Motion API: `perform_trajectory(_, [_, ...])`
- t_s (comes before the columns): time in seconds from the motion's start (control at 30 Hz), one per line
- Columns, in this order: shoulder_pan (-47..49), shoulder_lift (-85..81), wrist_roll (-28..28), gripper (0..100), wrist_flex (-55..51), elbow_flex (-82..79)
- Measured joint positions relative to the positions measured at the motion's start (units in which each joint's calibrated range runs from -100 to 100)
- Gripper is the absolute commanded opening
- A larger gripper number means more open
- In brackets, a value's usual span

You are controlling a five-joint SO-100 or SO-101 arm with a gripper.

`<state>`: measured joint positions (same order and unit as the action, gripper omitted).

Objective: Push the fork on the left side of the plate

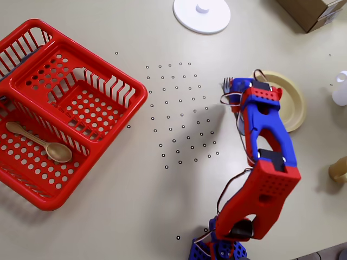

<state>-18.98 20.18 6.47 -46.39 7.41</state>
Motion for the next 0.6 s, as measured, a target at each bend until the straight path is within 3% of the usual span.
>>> perform_trajectory(0.6, [4.28,8.42,-0.78,0,0.00,14.38])
